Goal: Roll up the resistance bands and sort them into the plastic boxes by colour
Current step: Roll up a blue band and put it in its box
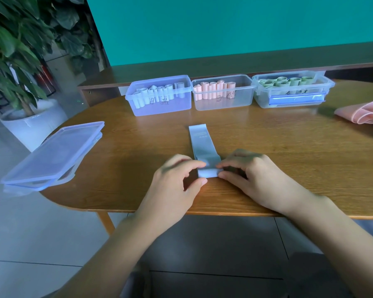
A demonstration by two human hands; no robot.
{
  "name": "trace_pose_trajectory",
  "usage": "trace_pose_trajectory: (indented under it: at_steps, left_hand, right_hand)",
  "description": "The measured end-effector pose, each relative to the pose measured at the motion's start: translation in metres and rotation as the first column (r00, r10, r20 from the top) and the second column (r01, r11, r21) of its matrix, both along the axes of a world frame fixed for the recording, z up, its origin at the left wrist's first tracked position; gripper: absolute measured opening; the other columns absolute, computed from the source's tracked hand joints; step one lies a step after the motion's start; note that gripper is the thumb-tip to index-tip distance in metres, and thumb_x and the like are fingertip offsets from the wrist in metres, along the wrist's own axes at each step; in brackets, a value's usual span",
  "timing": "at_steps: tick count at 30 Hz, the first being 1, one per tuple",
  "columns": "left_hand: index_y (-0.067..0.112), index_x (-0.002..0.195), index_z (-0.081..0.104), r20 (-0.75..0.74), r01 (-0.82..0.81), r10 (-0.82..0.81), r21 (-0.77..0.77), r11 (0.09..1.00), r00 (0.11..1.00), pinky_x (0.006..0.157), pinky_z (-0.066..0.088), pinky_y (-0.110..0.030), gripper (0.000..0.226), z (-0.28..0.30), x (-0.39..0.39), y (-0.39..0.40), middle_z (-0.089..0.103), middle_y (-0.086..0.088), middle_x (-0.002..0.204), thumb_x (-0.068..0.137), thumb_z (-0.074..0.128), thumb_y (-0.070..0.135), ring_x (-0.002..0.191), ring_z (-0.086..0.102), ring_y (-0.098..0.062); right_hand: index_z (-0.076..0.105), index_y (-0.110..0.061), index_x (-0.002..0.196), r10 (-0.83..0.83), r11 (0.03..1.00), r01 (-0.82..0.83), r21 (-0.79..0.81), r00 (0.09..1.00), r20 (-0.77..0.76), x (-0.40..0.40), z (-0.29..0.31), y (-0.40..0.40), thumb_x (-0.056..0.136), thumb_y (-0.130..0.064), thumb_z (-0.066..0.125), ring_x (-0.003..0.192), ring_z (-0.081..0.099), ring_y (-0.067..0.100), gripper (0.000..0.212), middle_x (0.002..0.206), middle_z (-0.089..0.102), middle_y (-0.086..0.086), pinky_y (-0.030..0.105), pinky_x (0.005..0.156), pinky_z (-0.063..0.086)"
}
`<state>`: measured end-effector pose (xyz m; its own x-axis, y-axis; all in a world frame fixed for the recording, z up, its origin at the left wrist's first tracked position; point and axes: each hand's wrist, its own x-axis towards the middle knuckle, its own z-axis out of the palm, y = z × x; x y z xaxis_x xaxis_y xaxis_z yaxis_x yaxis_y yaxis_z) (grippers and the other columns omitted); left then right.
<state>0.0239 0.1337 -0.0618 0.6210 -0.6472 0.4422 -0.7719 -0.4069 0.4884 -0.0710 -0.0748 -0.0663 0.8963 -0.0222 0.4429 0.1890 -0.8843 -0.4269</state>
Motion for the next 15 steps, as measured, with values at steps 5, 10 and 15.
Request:
trace_pose_trajectory:
  at_steps: [5,10,15]
  left_hand:
    - [0.033,0.108,0.071,-0.009,0.028,-0.028,0.033,0.999,1.0,0.074,0.041,-0.005,0.018,0.003,0.003,-0.005,0.057,0.025,0.105,0.091,0.071,0.031,0.1,0.049,0.009]
    - [0.031,0.108,0.071,0.01,0.031,-0.032,0.049,0.998,0.999,0.076,0.038,-0.005,0.015,0.004,0.009,-0.009,0.06,0.023,0.107,0.094,0.067,0.029,0.099,0.049,0.003]
    - [0.027,0.112,0.072,0.042,-0.002,0.001,0.027,1.0,0.999,0.077,0.038,-0.006,0.019,0.003,0.01,-0.011,0.059,0.017,0.111,0.094,0.067,0.03,0.097,0.049,0.001]
  right_hand:
    - [0.075,-0.02,0.112,0.003,0.999,-0.003,-0.041,1.0,-0.011,0.001,0.003,0.0,0.098,-0.034,0.06,0.093,0.059,0.005,0.025,0.103,0.062,-0.007,0.02,0.087,0.047]
    - [0.073,-0.021,0.113,-0.008,1.0,0.009,-0.014,0.998,0.06,0.001,0.001,0.004,0.097,-0.024,0.066,0.096,0.062,0.006,0.018,0.109,0.062,-0.007,0.019,0.09,0.047]
    - [0.073,-0.02,0.112,0.007,1.0,-0.007,-0.001,0.999,0.042,0.005,0.001,0.002,0.096,-0.026,0.067,0.087,0.054,-0.007,0.018,0.105,0.061,-0.013,0.008,0.081,0.04]
